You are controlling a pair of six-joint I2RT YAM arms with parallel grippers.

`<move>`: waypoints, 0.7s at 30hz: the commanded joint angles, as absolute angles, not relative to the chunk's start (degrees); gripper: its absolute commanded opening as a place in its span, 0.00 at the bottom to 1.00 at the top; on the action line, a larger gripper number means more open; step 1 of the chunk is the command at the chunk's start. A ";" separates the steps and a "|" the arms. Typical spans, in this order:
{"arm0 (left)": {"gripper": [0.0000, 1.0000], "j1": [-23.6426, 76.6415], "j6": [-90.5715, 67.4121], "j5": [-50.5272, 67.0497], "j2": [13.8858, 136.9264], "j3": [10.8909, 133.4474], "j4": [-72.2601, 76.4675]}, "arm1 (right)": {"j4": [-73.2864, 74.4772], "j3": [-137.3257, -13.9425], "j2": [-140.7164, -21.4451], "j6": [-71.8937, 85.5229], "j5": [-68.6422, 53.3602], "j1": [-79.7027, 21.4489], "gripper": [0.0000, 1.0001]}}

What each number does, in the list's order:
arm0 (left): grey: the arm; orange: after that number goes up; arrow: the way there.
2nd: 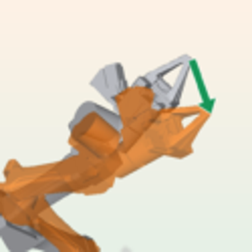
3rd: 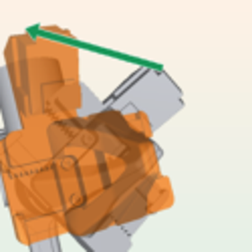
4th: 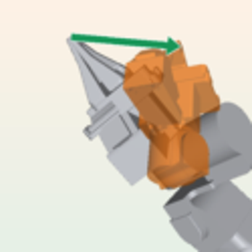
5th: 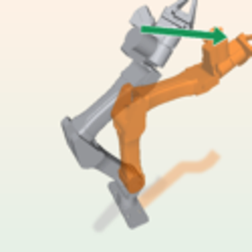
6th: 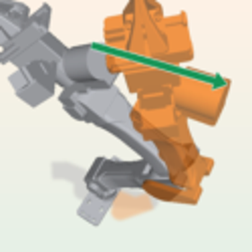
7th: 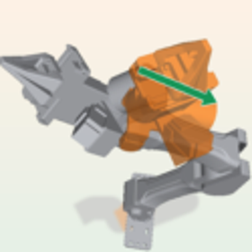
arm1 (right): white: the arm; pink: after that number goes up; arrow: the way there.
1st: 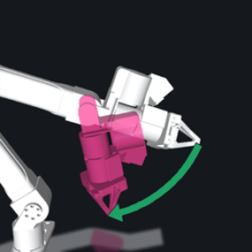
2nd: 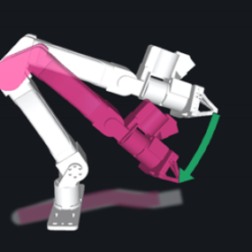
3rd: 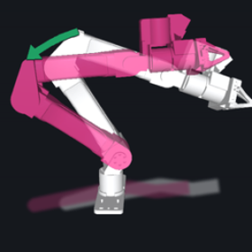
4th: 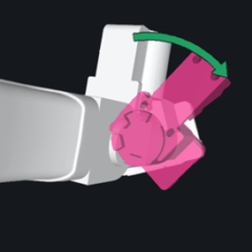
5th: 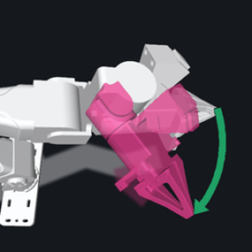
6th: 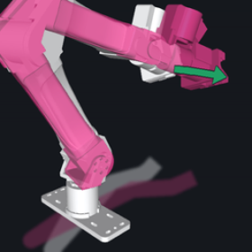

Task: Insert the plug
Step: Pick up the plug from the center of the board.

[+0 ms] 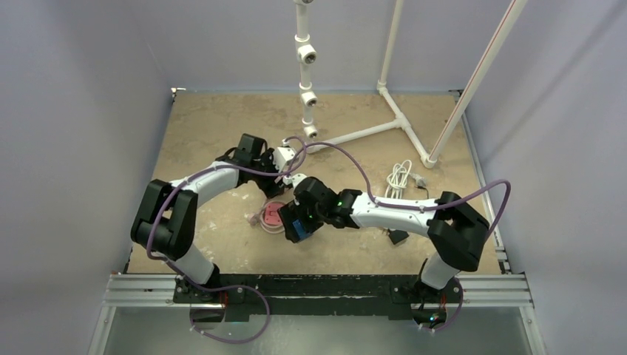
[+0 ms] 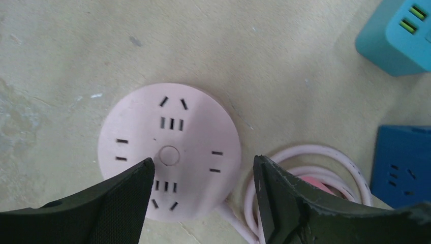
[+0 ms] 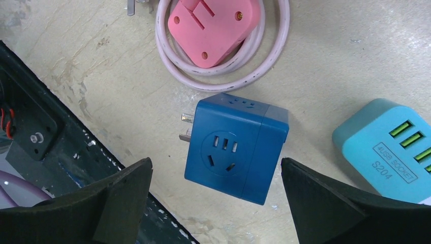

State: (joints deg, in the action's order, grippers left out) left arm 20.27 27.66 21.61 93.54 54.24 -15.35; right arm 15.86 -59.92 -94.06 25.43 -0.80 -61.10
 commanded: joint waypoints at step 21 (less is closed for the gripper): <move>0.99 29.99 16.37 32.40 62.52 46.55 -25.57 | 18.97 -51.07 -64.06 32.56 -2.46 -48.57 0.94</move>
State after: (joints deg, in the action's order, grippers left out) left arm 23.57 21.06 32.77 66.30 52.23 -27.55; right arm 19.31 -51.99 -68.05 29.63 -1.26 -51.90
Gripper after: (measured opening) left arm 0.991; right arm 0.953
